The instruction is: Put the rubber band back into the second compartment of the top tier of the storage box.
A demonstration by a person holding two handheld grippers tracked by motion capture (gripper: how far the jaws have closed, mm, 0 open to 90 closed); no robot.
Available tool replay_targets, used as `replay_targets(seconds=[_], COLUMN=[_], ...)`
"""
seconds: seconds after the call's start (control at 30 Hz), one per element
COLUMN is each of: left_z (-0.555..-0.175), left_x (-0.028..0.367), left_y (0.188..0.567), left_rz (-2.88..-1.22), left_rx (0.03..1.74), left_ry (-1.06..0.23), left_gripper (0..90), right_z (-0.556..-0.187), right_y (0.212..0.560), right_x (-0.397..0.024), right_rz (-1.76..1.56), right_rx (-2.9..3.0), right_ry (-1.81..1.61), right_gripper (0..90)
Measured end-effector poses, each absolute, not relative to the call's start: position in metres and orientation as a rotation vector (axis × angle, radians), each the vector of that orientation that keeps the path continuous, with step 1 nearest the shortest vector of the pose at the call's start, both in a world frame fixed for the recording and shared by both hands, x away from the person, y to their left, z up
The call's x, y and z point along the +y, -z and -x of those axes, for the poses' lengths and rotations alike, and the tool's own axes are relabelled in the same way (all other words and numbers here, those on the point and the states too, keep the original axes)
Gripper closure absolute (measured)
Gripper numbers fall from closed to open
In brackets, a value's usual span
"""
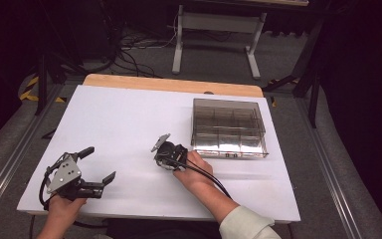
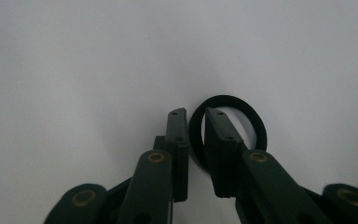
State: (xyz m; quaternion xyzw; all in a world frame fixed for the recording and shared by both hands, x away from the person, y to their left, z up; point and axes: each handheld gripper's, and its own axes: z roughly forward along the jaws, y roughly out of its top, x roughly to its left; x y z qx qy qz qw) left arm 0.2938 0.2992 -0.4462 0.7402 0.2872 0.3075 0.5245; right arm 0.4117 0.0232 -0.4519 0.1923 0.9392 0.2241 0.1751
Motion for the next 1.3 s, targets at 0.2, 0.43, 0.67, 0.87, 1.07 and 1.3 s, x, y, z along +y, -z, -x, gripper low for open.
replay_targets(seconds=[0.2,0.43,0.67,0.87,1.07,1.3], left_z=[-0.294,-0.294,-0.294,-0.293,-0.294,-0.293], left_x=[0.299,0.299,0.299,0.299,0.3,0.299], left_y=[0.446,0.446,0.446,0.446,0.446,0.446], left_rz=[-1.771,-1.768,-1.768,-1.768,-1.774,-1.768], left_rx=[0.687,0.689,0.689,0.689,0.683,0.689], left_ry=[-0.736,-0.733,-0.735,-0.734,-0.745,-0.735], left_gripper=[1.6,1.6,1.6,1.6,1.6,1.6], right_z=[-0.411,-0.409,-0.407,-0.405,-0.404,-0.403], right_y=[0.453,0.446,0.436,0.425,0.415,0.406], right_x=[0.025,0.022,0.018,0.012,0.007,-0.001], right_rz=[-0.541,-0.53,-0.526,-0.536,-0.546,-0.56], right_rx=[2.644,2.629,2.613,2.606,2.607,2.602], right_ry=[-0.609,-0.643,-0.686,-0.737,-0.787,-0.833], right_gripper=[87.9,90.0,90.0,90.0,90.0,90.0])
